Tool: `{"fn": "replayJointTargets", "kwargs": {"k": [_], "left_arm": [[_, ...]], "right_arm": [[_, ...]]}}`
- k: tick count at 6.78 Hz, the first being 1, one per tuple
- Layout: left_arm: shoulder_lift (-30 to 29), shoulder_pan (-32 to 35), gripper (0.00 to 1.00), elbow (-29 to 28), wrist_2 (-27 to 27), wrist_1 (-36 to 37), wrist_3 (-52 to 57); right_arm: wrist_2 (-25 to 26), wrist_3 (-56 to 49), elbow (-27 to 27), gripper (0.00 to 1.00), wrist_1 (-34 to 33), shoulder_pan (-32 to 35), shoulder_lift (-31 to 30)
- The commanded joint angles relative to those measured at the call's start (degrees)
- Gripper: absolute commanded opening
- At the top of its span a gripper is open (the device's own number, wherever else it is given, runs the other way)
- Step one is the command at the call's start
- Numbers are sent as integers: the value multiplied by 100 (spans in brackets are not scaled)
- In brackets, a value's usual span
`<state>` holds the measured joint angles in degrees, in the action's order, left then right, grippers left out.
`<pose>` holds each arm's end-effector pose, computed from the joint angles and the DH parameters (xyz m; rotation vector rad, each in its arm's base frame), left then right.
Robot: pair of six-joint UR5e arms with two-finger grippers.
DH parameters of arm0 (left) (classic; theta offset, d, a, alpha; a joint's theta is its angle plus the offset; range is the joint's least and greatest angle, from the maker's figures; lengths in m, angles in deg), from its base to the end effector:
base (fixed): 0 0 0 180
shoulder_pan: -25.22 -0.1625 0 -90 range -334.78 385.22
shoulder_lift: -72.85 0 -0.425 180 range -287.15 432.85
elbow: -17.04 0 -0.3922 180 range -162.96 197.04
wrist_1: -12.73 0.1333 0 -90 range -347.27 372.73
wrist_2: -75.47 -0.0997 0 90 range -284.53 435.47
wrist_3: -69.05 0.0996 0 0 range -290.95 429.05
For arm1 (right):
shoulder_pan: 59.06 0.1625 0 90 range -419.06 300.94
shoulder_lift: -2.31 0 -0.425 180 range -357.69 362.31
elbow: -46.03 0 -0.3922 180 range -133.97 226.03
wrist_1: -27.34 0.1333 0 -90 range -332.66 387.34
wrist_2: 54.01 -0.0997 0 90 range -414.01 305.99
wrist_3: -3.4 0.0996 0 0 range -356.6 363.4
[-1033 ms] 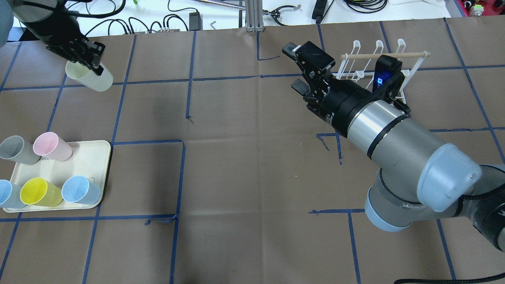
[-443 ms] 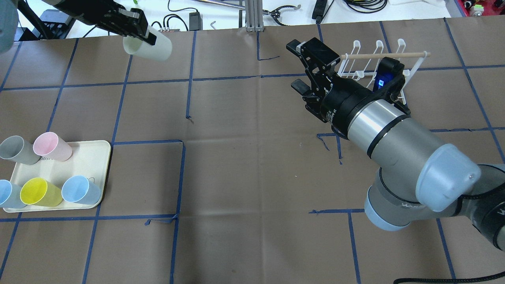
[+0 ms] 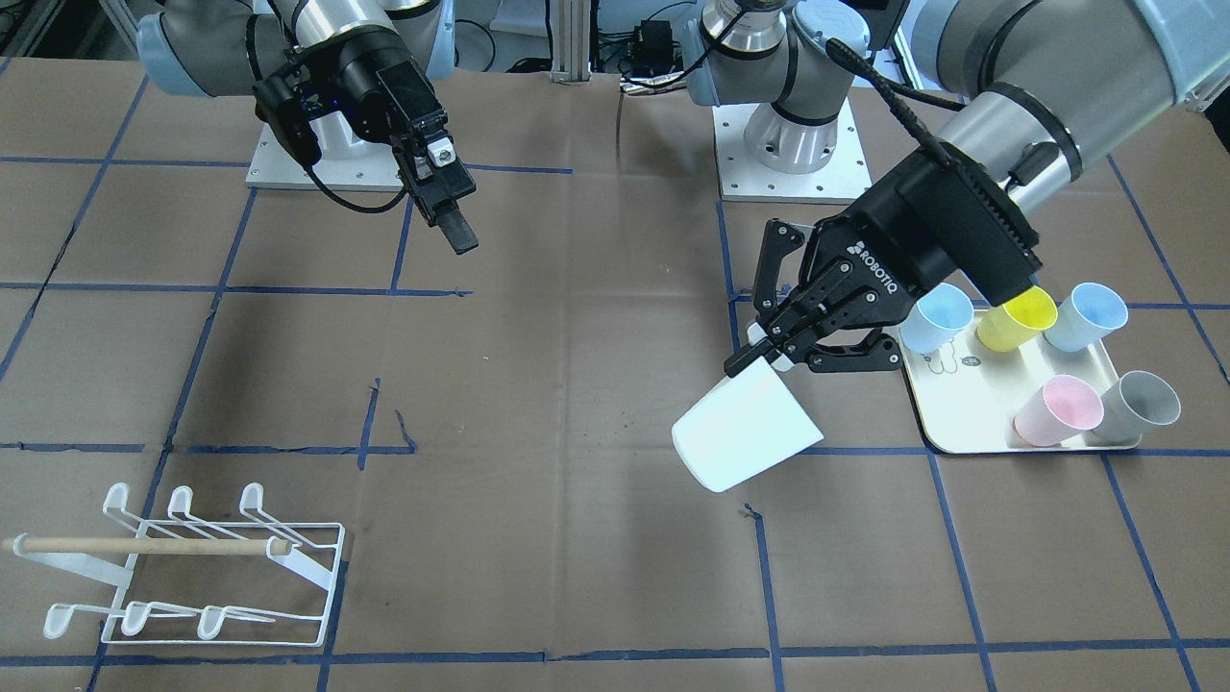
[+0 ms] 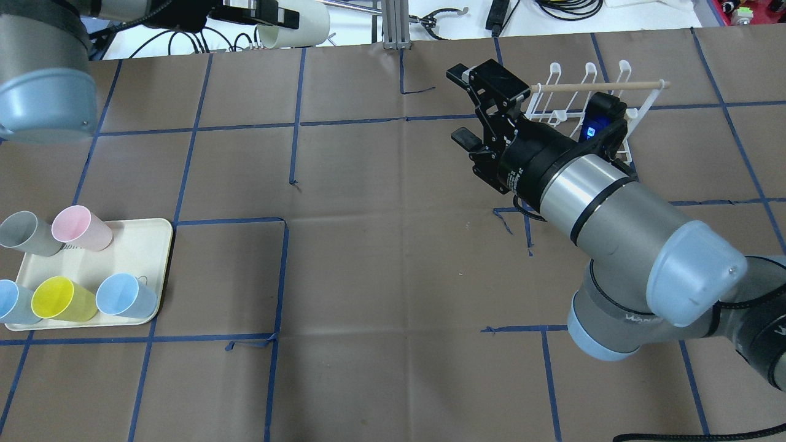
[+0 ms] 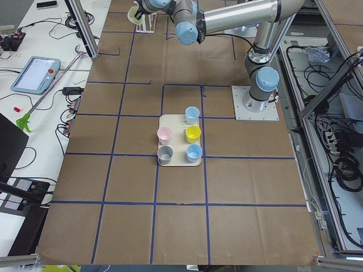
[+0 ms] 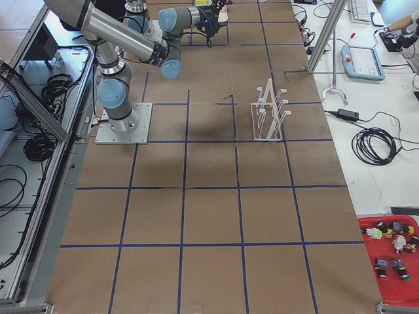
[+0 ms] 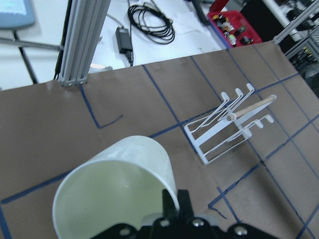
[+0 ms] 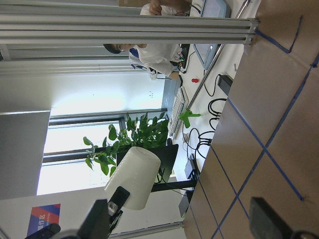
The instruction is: Transfer IKEA cup to right arm and place on rack
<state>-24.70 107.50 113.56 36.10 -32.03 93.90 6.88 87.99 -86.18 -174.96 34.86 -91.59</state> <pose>-0.1339 -0.5775 0.4860 -0.6372 -2.2102 0.9130 0.2080 -0.3766 0.4152 0.9114 1.6264 -0.6558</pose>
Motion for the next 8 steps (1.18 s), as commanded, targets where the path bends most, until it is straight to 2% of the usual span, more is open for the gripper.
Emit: {"fn": "replayJointTargets", "kwargs": {"k": [1,2,4,6,8], "left_arm": [[-158,147,0,986,526,2497,-198],[-185,235,0,1452,536,3394,-278],[-516,428,0,2175,571,4959,-436],[-816,665,0,2256,580,6699,-1881],[-739,991,0,2317,536,6716,-1958]], "right_arm": [[11,284,2,100,164,3,-5],[2,913,-7,100,164,3,-5],[2,946,11,100,164,12,4],[-7,1024,46,100,208,73,292],[2,981,316,100,619,205,469]]}}
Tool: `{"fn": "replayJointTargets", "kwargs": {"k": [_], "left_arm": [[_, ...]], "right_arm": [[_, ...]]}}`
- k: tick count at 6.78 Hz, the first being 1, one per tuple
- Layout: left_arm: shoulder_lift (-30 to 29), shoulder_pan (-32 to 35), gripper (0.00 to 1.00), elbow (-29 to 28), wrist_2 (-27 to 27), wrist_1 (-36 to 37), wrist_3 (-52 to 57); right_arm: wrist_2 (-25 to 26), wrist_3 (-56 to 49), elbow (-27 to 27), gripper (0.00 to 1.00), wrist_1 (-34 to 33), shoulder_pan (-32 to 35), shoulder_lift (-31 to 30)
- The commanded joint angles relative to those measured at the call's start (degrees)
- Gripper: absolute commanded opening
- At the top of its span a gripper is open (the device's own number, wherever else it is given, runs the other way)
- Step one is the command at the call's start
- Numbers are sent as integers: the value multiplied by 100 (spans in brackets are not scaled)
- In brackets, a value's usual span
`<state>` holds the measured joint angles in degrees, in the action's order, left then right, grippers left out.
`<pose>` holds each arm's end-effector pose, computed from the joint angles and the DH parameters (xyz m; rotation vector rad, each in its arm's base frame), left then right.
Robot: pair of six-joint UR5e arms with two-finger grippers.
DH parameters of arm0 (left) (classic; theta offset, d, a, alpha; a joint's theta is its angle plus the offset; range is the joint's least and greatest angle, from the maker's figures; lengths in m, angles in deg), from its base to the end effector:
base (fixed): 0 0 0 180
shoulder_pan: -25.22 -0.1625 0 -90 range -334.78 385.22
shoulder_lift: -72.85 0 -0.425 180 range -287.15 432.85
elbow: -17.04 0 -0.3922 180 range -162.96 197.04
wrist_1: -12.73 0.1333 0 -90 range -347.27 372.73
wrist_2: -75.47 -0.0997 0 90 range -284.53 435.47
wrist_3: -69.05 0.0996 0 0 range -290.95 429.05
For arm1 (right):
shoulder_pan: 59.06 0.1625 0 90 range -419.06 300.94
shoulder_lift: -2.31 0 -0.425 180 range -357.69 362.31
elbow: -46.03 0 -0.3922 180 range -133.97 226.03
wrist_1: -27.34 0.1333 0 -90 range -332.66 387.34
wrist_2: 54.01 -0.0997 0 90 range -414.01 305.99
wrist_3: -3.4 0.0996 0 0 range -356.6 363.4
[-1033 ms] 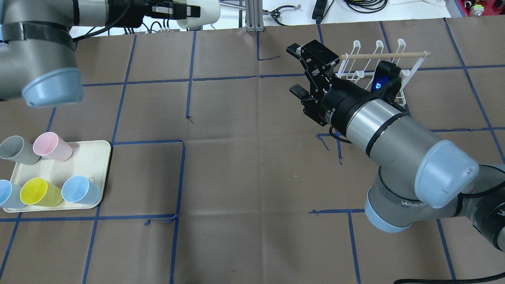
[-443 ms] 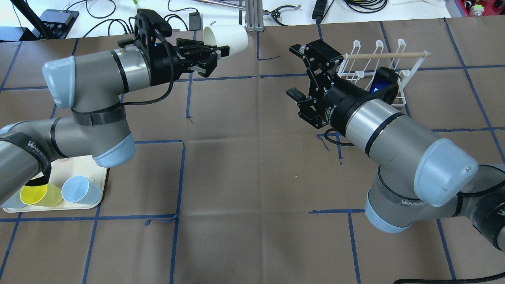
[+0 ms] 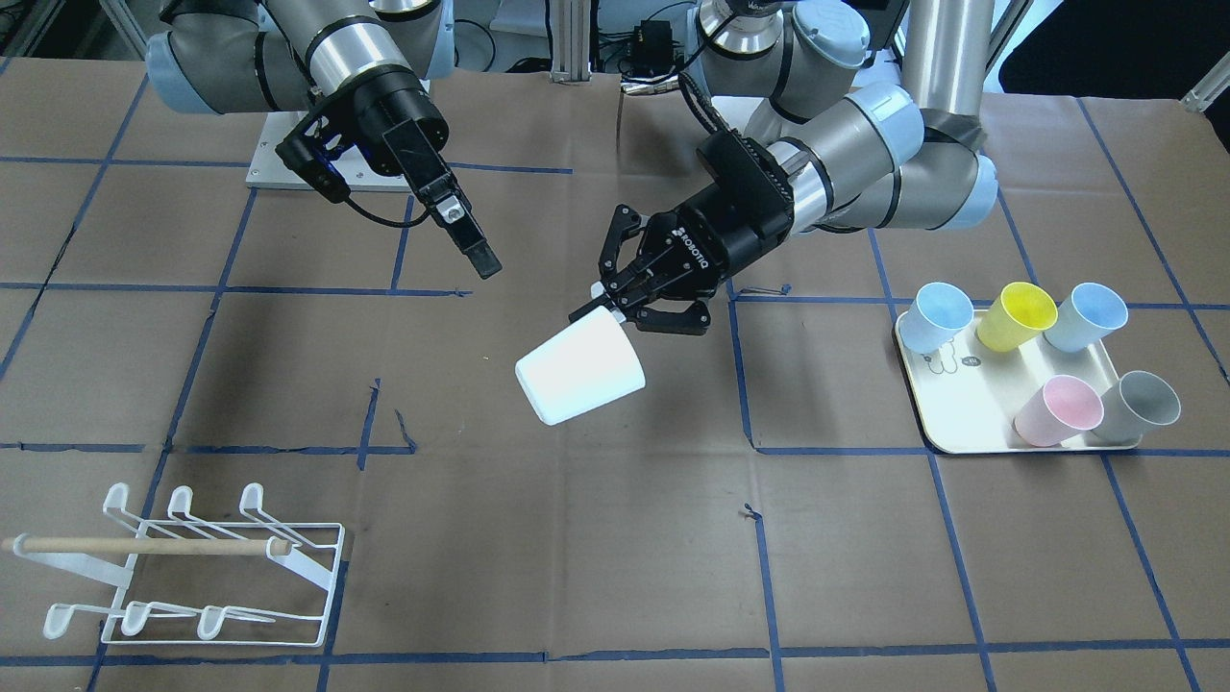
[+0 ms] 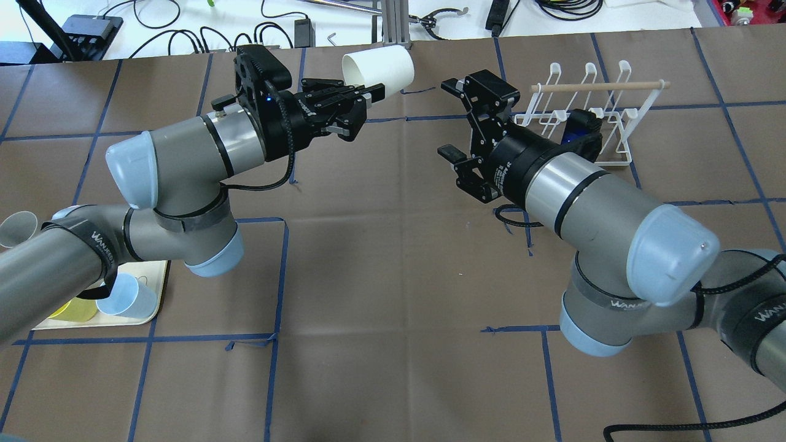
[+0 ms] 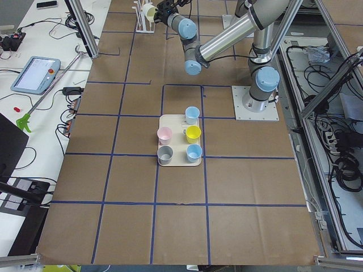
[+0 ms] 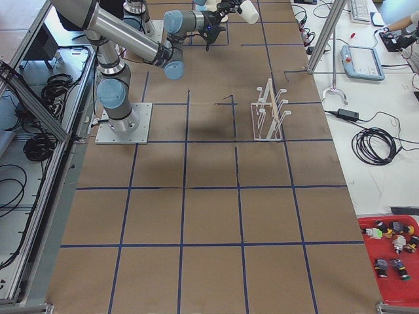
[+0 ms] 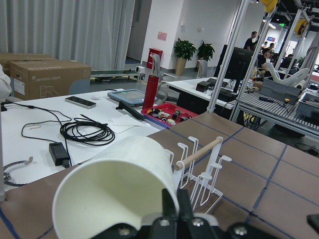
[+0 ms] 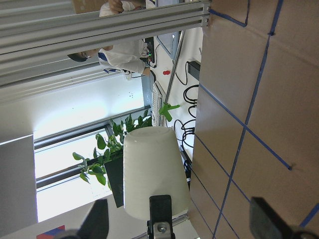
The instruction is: Transfer IKEA cup to right arm and place on rack
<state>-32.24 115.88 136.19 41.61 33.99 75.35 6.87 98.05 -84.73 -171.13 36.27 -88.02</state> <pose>-0.2215 -0.4791 0.3693 -0.7806 -1.8455 1.2991 0.2194 -0.3954 0.3931 1.0985 1.5855 -0.4466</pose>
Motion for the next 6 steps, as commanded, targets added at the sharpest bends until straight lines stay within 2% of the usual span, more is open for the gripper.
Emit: {"fn": "replayJointTargets", "kwargs": {"k": [1,6], "left_arm": [[67,162,0,185,-15,140,-103],[112,162,0,283,-15,167,-94]], "right_arm": [[2,-34,313,100,265,116,287],[29,-60,857,99,266,205,859]]}}
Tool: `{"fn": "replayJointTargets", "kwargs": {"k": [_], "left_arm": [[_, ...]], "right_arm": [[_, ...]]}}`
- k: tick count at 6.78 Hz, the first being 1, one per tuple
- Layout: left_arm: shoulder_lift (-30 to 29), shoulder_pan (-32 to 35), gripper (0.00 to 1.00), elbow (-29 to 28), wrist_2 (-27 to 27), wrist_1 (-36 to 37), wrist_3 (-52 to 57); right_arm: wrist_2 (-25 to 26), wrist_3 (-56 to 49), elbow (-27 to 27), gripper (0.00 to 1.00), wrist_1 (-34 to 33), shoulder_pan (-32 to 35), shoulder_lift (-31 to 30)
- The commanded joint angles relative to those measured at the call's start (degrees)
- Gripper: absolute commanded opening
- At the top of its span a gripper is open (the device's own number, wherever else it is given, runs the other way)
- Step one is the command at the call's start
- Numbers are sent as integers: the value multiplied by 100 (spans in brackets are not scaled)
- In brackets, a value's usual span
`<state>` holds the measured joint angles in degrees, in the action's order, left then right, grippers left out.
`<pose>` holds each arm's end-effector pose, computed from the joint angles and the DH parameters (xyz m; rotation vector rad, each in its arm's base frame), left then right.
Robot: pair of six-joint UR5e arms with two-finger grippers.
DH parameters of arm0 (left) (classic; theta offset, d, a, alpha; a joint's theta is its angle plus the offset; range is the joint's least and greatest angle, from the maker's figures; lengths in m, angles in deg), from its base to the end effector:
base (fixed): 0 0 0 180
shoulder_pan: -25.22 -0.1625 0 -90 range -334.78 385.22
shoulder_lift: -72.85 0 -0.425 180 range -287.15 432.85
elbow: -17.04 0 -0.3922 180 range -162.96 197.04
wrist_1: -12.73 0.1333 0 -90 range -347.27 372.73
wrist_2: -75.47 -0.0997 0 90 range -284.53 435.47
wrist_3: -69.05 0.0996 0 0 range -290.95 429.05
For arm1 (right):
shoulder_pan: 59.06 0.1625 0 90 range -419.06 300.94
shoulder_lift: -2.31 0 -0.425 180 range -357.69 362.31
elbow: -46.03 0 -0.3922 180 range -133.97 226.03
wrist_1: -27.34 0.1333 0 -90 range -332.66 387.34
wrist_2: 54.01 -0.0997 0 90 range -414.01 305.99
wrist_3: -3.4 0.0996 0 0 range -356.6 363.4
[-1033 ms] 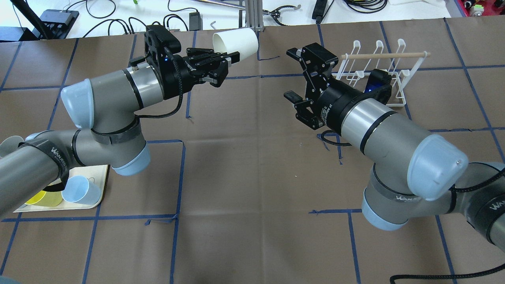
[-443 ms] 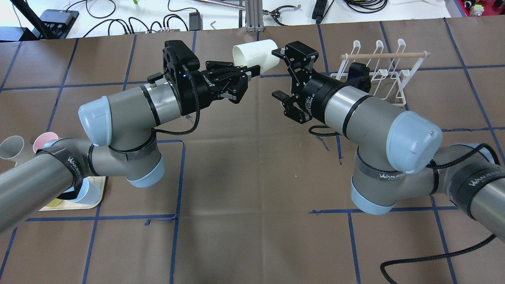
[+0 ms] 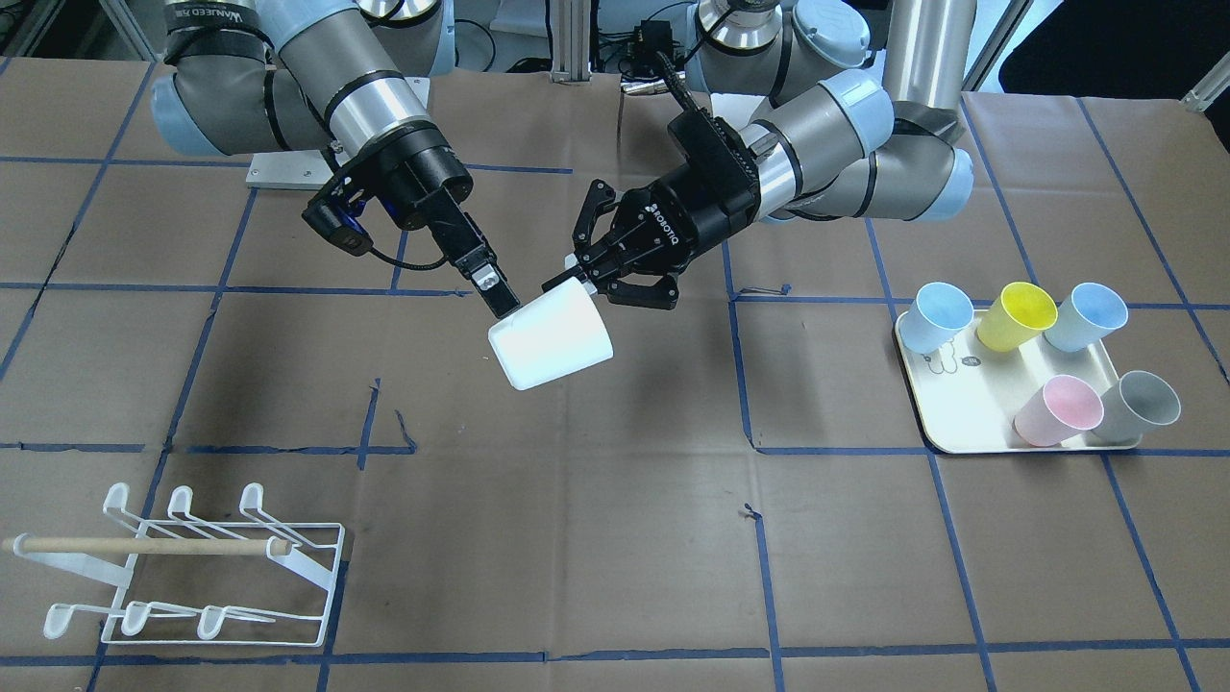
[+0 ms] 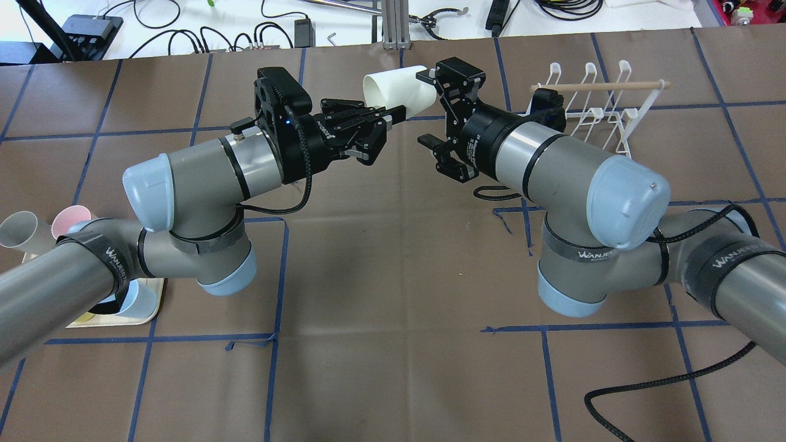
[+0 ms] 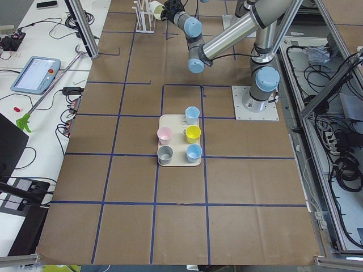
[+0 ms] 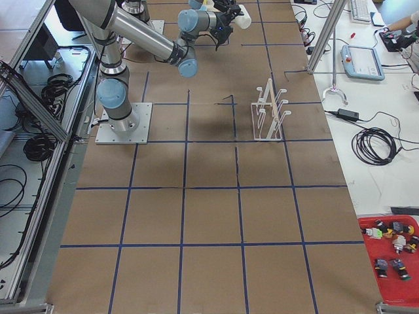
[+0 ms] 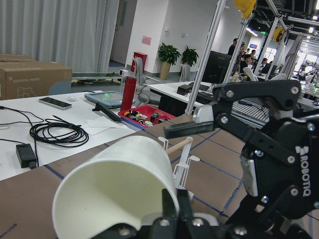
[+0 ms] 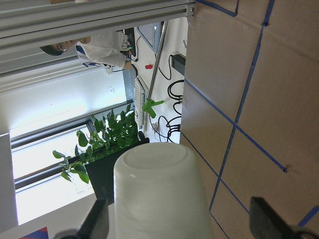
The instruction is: Transfer IKEA cup to right arm and place on rack
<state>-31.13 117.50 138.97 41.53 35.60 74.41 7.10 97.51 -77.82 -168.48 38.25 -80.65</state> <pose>-0.2343 -0.4568 0.3632 -0.7862 -1.8328 1.2706 0.2397 -0.4429 0.3809 1.1053 1.6329 -0.3960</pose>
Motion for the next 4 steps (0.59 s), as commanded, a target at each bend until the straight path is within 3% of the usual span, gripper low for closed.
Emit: {"fn": "replayJointTargets", "kwargs": {"k": [1,4], "left_arm": [[0,0,0,6,-7,7,0],[0,0,0,6,-16,7,0]], "right_arm": [[84,-102,254,98,1,51,201],[199,-384,483,97,1,112,402]]}}
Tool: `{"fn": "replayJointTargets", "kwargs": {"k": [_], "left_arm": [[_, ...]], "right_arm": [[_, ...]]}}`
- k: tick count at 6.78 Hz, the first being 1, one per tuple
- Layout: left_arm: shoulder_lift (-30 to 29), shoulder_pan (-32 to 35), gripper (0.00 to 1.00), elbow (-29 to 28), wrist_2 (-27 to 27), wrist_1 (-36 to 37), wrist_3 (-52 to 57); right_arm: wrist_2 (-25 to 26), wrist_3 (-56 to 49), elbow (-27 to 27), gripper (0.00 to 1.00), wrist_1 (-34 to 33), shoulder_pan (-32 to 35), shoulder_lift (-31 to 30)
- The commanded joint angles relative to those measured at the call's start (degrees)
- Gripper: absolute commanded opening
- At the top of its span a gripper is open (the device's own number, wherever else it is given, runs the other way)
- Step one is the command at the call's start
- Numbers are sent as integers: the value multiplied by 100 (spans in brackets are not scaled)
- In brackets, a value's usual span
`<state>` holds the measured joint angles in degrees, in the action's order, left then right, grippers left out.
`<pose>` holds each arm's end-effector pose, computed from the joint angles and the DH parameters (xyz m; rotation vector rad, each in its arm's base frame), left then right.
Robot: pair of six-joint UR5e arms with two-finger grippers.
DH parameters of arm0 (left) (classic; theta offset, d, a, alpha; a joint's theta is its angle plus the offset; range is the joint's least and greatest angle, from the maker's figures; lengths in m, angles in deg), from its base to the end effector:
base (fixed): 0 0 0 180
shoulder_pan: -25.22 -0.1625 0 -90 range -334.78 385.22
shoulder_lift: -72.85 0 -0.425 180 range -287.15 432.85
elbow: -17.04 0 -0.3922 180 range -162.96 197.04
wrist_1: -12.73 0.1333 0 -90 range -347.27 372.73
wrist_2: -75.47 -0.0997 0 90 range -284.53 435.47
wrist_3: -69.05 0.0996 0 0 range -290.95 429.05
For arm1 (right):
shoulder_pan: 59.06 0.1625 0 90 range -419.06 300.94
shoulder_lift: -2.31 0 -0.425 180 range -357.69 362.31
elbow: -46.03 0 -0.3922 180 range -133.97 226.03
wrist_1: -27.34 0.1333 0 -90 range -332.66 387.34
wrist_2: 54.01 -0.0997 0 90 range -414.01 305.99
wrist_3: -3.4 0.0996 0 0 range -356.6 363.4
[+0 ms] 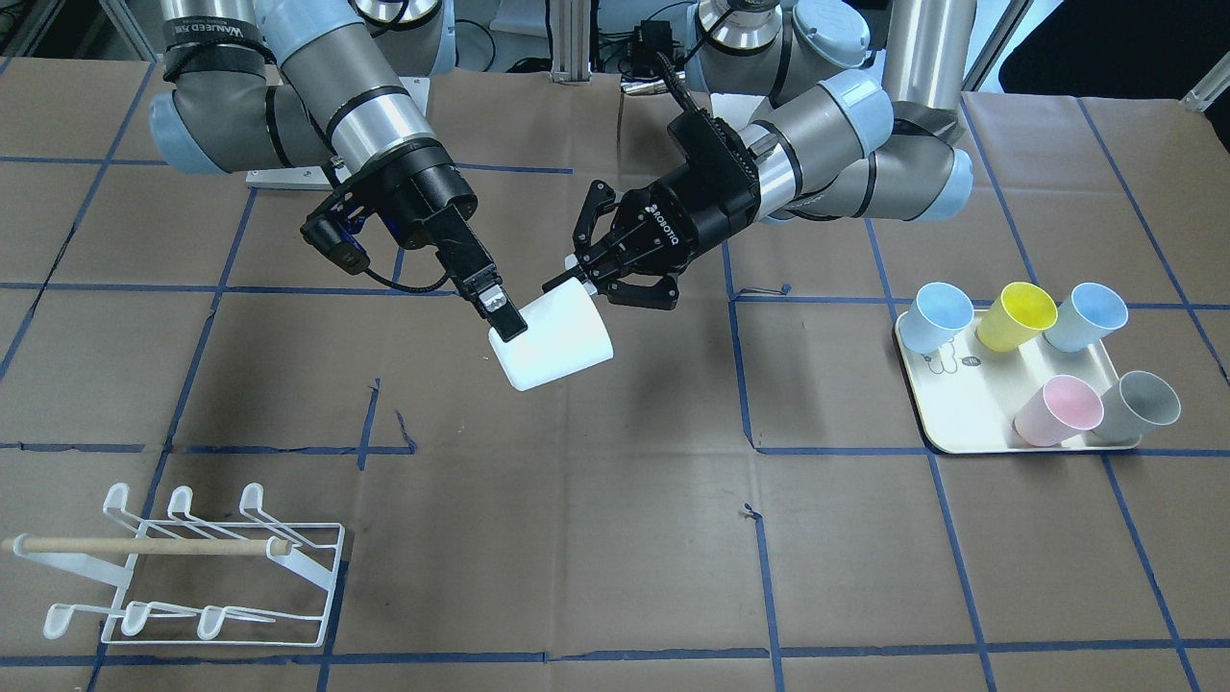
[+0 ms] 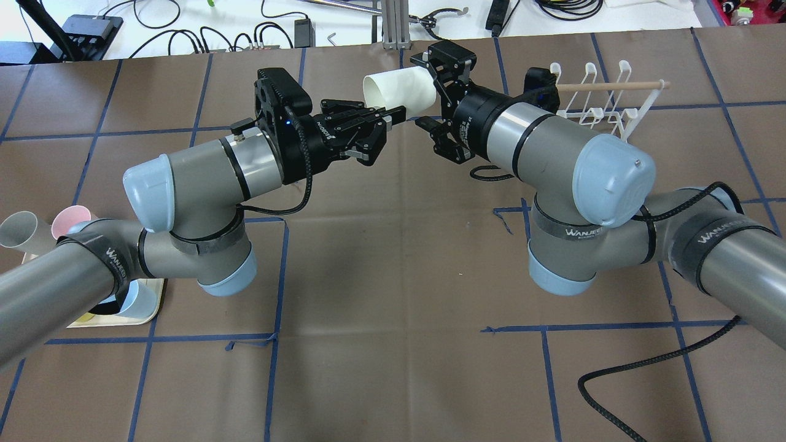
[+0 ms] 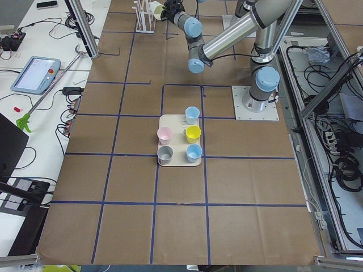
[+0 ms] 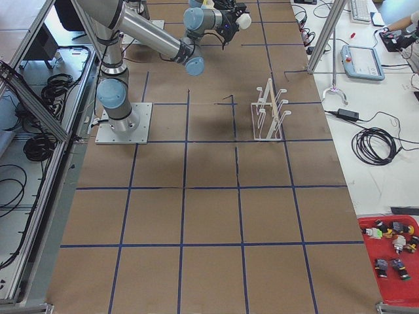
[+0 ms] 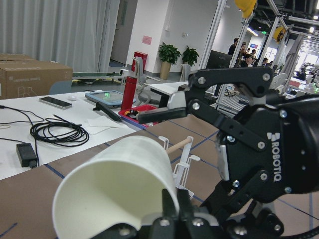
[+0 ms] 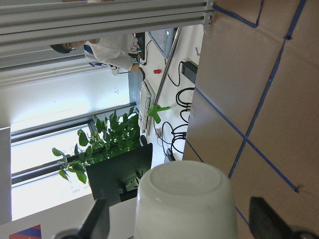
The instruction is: Transfer IKEA cup to right arm and place on rack
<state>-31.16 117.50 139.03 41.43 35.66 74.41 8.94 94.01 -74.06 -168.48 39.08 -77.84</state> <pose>-0.2342 -0.4567 0.3626 -0.7852 -1.8346 1.2710 0.2469 -0.4648 0.3842 1.0561 1.6656 -0.4663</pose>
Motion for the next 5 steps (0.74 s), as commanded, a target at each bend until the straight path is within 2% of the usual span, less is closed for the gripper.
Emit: {"fn": "replayJointTargets", "kwargs": {"k": [1,3,4,5], "left_arm": [[-14,0,0,0,-6,0,0],[3,0,0,-8,-15,0,0],[3,0,0,-9,-24,0,0],[3,0,0,-9,-33,0,0]], "right_arm": [[15,-34,170,97,0,99,209],[24,-34,179,96,0,109,236],[6,-34,170,89,0,117,237],[-11,-34,170,77,0,118,237]]}}
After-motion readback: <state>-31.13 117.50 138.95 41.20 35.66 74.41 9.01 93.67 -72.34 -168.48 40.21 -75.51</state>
